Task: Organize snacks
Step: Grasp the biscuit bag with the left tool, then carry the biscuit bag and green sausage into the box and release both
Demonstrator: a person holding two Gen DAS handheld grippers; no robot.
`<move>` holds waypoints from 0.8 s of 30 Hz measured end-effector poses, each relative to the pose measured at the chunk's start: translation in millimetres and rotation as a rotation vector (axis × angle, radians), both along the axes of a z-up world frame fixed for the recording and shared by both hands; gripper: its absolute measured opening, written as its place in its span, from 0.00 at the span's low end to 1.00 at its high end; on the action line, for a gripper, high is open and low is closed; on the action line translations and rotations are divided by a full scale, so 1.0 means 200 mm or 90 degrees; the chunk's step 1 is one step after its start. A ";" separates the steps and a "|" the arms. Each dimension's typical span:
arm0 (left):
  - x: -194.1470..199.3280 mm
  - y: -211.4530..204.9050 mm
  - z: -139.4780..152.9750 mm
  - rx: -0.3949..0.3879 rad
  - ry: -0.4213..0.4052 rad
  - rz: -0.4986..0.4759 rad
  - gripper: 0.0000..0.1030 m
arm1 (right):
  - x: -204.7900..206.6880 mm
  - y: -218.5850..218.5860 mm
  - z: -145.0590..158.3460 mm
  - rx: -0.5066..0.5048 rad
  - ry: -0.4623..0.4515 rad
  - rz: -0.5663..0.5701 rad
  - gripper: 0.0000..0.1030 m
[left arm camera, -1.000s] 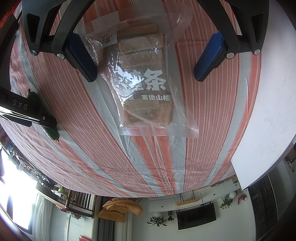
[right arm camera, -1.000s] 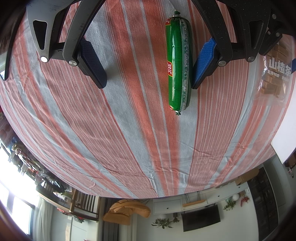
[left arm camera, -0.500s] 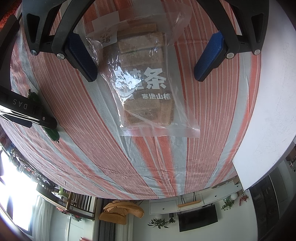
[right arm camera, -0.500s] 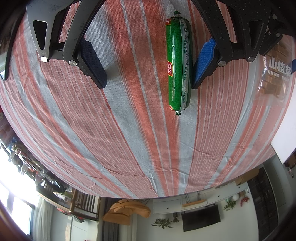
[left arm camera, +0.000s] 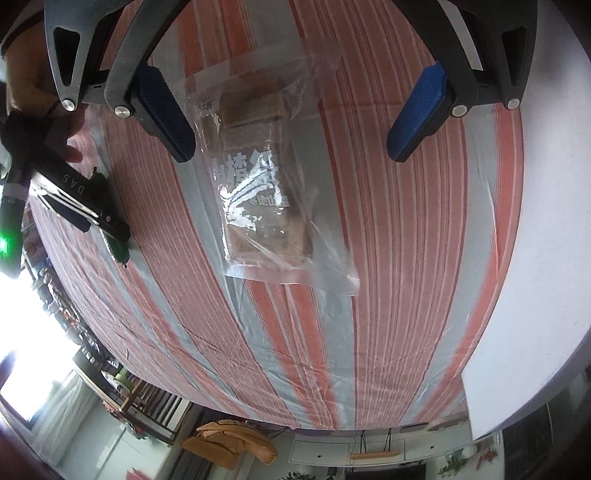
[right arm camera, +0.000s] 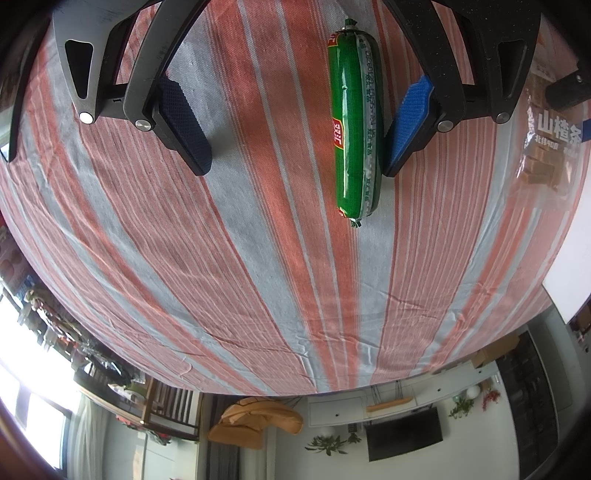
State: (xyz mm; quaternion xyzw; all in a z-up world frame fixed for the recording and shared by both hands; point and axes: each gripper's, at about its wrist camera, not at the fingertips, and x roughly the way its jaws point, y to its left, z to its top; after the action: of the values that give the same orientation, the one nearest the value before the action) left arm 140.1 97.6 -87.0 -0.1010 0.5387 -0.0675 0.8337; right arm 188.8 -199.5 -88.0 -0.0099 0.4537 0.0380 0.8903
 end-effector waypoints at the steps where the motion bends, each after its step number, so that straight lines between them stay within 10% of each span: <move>1: -0.01 0.03 0.02 -0.010 -0.001 0.010 0.99 | 0.01 -0.02 0.01 0.008 0.020 0.016 0.91; 7: 0.02 0.04 0.06 0.024 -0.015 0.022 0.99 | 0.11 -0.25 0.09 0.200 0.179 -0.017 0.88; 14: 0.05 -0.20 -0.03 0.158 -0.016 -0.040 0.96 | 0.15 -0.02 0.15 0.079 0.211 0.048 0.81; 16: 0.05 -0.23 -0.02 0.166 -0.030 -0.052 0.80 | 0.14 0.07 0.10 0.045 0.236 0.069 0.27; 20: 0.01 -0.22 0.03 0.118 -0.059 -0.058 0.36 | 0.08 0.07 0.10 0.031 0.231 0.041 0.23; 24: -0.07 -0.11 0.14 0.015 -0.074 -0.041 0.35 | -0.07 0.02 0.26 0.104 0.178 0.047 0.22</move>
State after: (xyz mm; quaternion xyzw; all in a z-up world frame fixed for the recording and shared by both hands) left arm 125.9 76.2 -58.5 -0.0693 0.4929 -0.0936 0.8622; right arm 174.6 -195.0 -36.7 0.0513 0.5677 0.1089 0.8144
